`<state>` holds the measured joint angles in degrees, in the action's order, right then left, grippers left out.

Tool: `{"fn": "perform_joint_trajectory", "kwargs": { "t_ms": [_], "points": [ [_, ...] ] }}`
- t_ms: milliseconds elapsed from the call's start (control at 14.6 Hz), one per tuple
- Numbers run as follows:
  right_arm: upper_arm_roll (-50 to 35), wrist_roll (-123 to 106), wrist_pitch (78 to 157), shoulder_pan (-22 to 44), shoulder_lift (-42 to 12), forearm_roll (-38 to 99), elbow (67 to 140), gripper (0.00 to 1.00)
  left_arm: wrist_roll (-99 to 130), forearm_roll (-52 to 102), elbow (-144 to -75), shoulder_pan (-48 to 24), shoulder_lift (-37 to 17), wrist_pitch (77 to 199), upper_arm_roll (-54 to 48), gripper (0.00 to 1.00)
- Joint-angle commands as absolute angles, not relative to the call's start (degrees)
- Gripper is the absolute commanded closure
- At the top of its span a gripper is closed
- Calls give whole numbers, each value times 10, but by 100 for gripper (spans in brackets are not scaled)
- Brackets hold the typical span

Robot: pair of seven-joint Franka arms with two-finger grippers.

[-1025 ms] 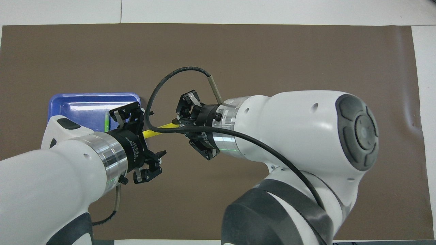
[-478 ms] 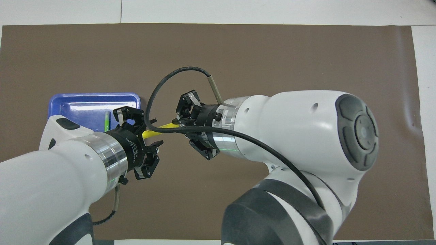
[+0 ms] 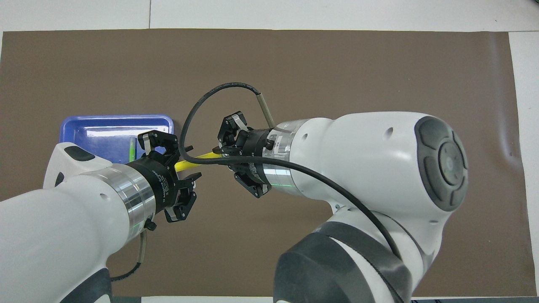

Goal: Right arm passes pens to left for tray arrangement
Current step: 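Lower the yellow pen into the tray while the right gripper withdraws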

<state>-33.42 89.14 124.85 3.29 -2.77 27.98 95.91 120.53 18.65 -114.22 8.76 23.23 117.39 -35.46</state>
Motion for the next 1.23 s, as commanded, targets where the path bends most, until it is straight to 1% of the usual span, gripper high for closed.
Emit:
{"fn": "perform_joint_trajectory", "kwargs": {
  "t_ms": [0,68,137,478,547,615,683,888,1025,1161],
  "points": [
    [-340,890,1254,26,-31,272,958,100,1211,174,-1138,97,239,1162,-358,73],
    [-340,890,1255,26,-31,272,958,100,1211,174,-1138,96,239,1162,-358,97],
    [-340,889,1255,26,-31,272,958,100,1210,173,-1138,96,240,1162,-358,100],
    [-340,883,1253,26,-31,269,958,100,1211,172,-1138,105,239,1165,-358,100],
    [-339,873,1251,25,-32,269,957,76,1211,172,-1138,105,239,1165,-358,100],
    [-338,866,1250,23,-33,266,957,13,1212,172,-1138,105,239,1165,-358,100],
    [-336,863,1249,20,-33,255,956,0,1212,172,-1138,106,239,1165,-358,100],
    [-327,837,1240,11,-34,206,959,0,1209,172,-1138,116,239,1168,-359,100],
    [-295,749,1210,9,-26,186,983,0,1188,172,-1139,127,237,1170,-357,100],
    [-260,641,1179,9,-8,179,1011,0,1120,175,-1143,154,236,1170,-356,100]
  ]
}}
